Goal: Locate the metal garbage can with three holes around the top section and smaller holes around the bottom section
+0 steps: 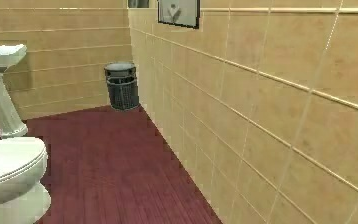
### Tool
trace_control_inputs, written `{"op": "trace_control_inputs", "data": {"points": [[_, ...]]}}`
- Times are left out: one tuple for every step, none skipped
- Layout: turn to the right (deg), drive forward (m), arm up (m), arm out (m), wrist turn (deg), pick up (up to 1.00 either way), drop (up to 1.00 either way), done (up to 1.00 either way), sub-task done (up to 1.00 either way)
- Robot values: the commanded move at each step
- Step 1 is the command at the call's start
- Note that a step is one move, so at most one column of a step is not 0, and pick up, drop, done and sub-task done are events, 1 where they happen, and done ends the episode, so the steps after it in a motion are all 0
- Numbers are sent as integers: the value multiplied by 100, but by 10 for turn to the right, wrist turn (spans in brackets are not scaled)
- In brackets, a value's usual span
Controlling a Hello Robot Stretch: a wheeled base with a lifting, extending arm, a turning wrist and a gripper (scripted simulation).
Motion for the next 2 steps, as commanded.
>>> {"op": "trace_control_inputs", "data": {"points": [[-240, 0, 0, 0, 0, 0, 0, 0, 0], [0, 100, 0, 0, 0, 0, 0, 0, 0]]}}
